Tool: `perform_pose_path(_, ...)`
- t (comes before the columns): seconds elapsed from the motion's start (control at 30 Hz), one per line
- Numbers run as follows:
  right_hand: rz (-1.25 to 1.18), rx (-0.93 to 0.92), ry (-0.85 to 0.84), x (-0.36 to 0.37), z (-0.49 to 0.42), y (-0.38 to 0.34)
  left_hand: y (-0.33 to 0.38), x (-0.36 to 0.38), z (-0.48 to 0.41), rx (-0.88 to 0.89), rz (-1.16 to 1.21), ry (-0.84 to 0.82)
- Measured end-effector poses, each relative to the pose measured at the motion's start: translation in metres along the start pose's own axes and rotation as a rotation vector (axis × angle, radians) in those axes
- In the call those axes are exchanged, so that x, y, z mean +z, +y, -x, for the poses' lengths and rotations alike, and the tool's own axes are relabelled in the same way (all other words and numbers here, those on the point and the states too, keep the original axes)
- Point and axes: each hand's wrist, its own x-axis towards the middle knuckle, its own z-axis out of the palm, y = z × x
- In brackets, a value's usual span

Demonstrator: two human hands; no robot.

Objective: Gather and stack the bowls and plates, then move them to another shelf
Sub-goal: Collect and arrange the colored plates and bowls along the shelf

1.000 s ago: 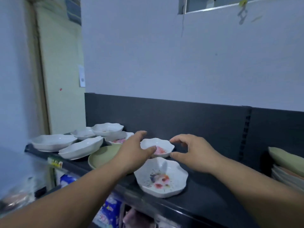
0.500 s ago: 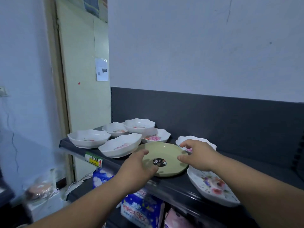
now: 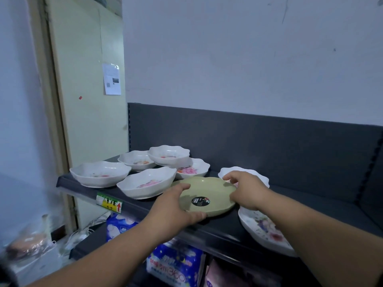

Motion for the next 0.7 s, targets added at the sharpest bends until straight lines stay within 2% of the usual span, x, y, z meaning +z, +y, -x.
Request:
perform_pose_path(0.1,0.006,0.032,0.118,-0.007,0.002,-0.004,0.000,0.002,-0.002,0.017,0.017,-0.012)
perform_pose_path(0.43,-0.056,0.020,0.118,-0.029,0.022,-0.004,0.009,0.010,-0.004,0.060,0.045,-0.023)
perform_pose_path(0.7,-0.207,0.033,0.267,-0.056,0.044,0.016,0.046,0.021,-0.006,0.213,0.007,0.096)
